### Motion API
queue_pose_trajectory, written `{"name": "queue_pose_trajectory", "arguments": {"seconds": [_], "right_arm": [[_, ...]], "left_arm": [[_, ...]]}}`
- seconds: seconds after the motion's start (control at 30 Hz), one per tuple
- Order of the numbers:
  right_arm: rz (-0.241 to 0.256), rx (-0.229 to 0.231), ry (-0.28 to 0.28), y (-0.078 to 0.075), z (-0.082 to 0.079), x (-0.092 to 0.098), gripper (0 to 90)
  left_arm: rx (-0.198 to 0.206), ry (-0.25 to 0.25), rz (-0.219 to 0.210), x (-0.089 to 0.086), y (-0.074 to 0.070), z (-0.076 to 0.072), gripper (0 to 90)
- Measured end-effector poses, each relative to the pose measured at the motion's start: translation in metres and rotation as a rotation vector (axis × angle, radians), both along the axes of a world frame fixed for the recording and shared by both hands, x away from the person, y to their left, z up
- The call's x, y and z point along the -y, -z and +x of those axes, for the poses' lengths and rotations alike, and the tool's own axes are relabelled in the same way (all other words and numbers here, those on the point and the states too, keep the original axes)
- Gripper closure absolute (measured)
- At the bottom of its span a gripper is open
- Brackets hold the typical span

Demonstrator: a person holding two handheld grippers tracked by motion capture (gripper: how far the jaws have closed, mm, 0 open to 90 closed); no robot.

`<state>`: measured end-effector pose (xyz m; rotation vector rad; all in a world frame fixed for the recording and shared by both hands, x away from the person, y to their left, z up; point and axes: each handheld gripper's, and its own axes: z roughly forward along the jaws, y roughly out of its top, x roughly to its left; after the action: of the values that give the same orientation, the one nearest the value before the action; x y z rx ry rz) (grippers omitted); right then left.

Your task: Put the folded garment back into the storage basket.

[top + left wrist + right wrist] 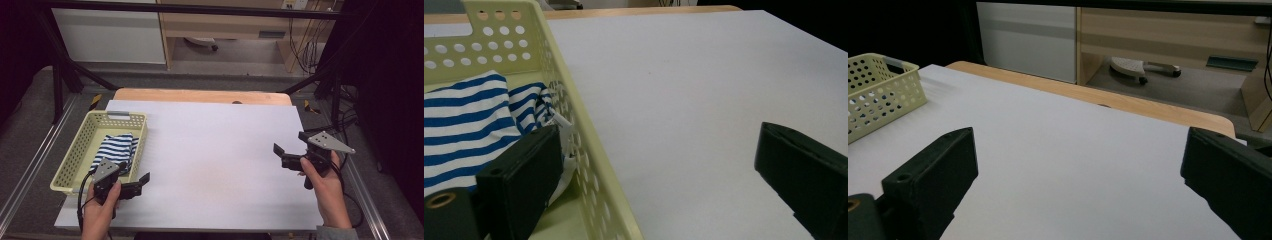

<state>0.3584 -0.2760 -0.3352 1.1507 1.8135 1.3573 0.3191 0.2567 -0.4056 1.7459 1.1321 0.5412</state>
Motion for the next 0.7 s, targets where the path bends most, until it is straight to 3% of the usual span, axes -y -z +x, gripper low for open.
{"name": "queue_pose_trajectory", "arguments": {"seconds": [0.7], "right_arm": [[0.011,-0.06,0.004,0.025,-0.013,0.011,1.9]], "left_arm": [[0.003,0.004,0.014,0.0,0.0,0.0,5.5]]}}
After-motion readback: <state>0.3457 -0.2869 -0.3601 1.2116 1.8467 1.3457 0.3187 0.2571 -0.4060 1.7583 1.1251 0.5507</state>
